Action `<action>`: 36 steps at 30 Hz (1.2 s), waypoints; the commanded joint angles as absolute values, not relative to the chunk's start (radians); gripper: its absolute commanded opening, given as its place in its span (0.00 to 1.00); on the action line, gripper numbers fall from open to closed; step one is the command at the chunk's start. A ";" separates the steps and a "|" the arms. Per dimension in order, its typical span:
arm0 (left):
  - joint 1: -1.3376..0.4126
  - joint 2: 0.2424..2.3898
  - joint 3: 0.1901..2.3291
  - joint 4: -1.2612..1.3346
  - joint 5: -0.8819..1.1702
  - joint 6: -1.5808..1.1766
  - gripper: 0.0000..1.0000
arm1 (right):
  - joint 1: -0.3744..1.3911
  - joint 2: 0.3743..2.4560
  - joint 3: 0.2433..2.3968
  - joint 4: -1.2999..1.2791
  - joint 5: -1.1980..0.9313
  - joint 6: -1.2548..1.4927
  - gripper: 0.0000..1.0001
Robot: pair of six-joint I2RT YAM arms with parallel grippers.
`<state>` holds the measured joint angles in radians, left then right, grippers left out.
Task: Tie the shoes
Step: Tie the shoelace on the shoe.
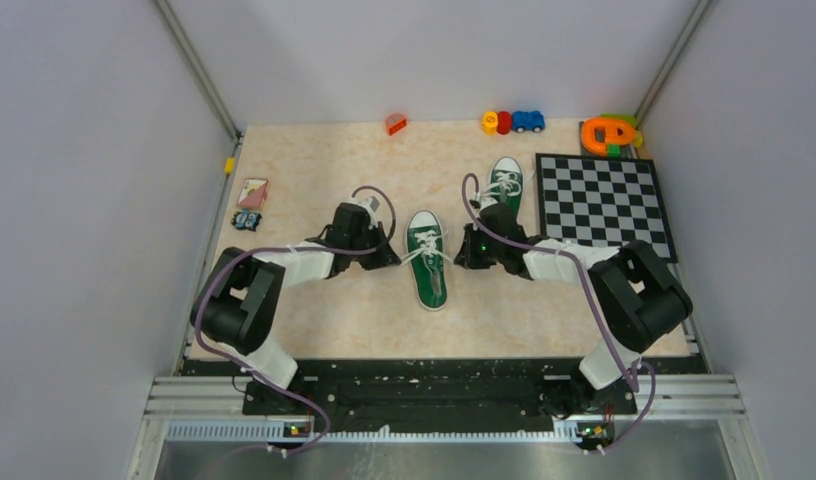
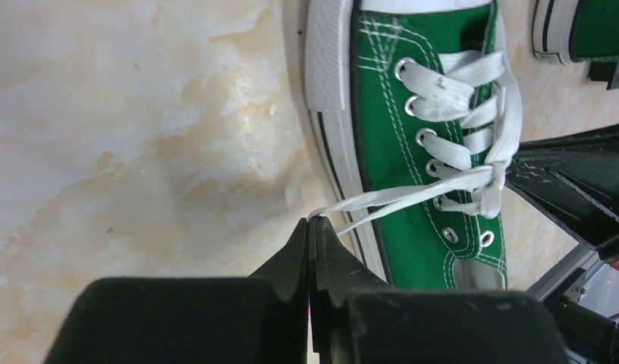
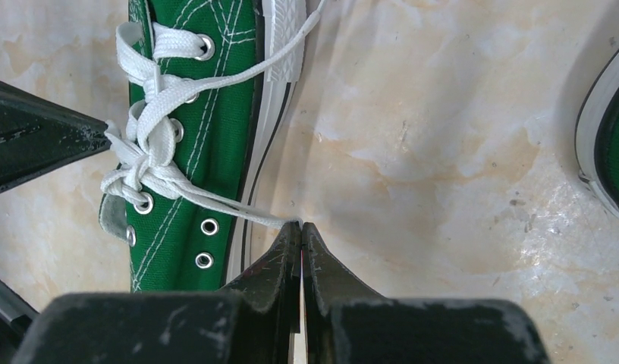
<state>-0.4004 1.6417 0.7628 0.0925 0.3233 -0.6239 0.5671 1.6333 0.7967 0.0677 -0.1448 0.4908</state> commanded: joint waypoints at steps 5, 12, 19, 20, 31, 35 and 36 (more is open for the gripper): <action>-0.431 1.502 0.827 -0.010 0.275 -0.525 0.01 | 0.565 1.593 0.862 0.052 -0.185 0.451 0.00; -0.430 1.405 0.839 -0.099 0.222 -0.485 0.00 | 0.573 1.549 0.840 0.067 -0.256 0.435 0.00; -0.431 1.412 0.829 -0.089 0.236 -0.473 0.01 | 0.626 1.493 0.757 0.107 -0.329 0.454 0.00; -0.431 1.414 0.830 -0.084 0.239 -0.472 0.01 | 0.639 1.485 0.751 0.116 -0.338 0.456 0.00; -0.427 1.498 0.829 -0.061 0.227 -0.480 0.00 | 0.658 1.457 0.742 -0.034 -0.112 0.475 0.00; -0.412 1.570 0.835 -0.061 0.237 -0.523 0.00 | 0.657 1.479 0.738 -0.047 -0.079 0.483 0.00; -0.408 1.589 0.835 -0.057 0.238 -0.530 0.00 | 0.656 1.484 0.737 -0.049 -0.068 0.485 0.00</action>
